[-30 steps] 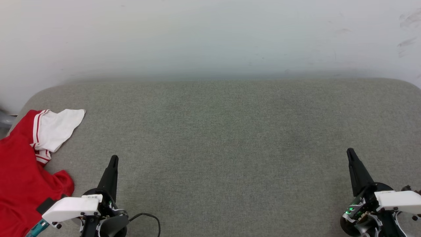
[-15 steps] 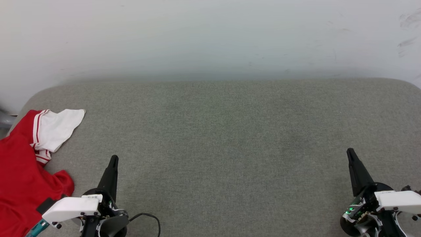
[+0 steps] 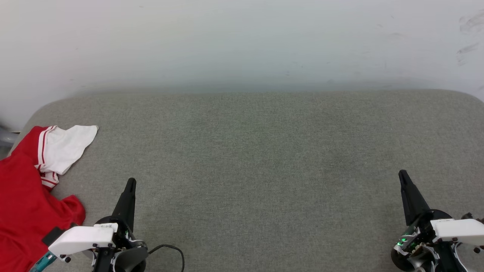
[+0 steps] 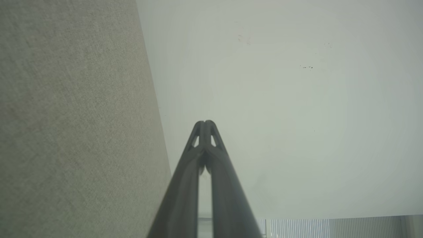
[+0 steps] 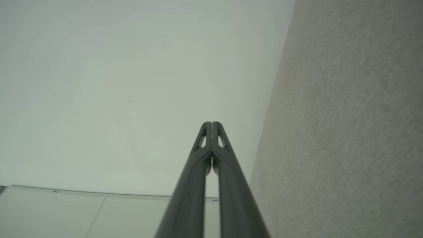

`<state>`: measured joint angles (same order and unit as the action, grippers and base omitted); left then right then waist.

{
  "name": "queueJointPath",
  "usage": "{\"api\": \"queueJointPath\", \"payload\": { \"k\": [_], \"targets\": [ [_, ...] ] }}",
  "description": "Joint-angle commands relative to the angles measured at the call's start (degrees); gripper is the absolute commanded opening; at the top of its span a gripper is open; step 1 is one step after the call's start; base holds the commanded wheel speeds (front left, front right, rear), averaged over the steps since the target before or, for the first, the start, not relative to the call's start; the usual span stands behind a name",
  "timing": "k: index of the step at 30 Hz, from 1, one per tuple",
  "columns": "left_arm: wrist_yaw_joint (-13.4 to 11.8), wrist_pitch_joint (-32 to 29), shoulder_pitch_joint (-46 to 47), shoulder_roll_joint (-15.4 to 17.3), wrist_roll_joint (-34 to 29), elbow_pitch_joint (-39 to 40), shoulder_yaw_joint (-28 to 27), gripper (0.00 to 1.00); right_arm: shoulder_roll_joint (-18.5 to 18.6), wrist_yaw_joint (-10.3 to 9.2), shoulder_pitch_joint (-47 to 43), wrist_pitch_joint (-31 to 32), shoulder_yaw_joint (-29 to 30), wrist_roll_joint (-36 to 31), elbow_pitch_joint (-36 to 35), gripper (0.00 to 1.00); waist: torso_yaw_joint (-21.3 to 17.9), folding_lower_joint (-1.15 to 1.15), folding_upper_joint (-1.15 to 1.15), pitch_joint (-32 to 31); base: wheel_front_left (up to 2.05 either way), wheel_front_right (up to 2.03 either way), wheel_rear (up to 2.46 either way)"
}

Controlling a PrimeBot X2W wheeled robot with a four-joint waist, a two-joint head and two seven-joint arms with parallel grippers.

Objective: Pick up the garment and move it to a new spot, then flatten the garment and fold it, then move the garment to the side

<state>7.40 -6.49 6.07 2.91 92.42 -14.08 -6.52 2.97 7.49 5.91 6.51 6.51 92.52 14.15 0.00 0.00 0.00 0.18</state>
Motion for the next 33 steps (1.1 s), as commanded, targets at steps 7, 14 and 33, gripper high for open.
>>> {"api": "queueJointPath", "payload": {
  "k": [7, 14, 33],
  "targets": [
    [0.3, -0.3, 0.4, -0.1, 0.0, 0.0, -0.1, 0.0, -0.2, 0.0, 0.8, 0.0, 0.0, -0.2, 0.1, 0.0, 0.0, 0.0, 0.0, 0.0, 0.0, 0.0, 0.0],
    [-0.1, 1.0, -0.7, -0.1, 0.0, -0.2, 1.5, 1.0, 0.0, 0.0, -1.2, -0.9, -0.6, -0.2, -0.1, 1.0, 0.0, 0.0, 0.0, 0.0, 0.0, 0.0, 0.0],
    [0.0, 6.2, -1.7, -0.1, -5.3, 6.7, 7.0, 1.0, 0.5, 0.0, -3.3, -6.1, -3.7, -5.8, -6.9, 1.0, 0.2, 0.0, 0.0, -0.3, 0.0, 0.0, 0.0]
  ]
}}
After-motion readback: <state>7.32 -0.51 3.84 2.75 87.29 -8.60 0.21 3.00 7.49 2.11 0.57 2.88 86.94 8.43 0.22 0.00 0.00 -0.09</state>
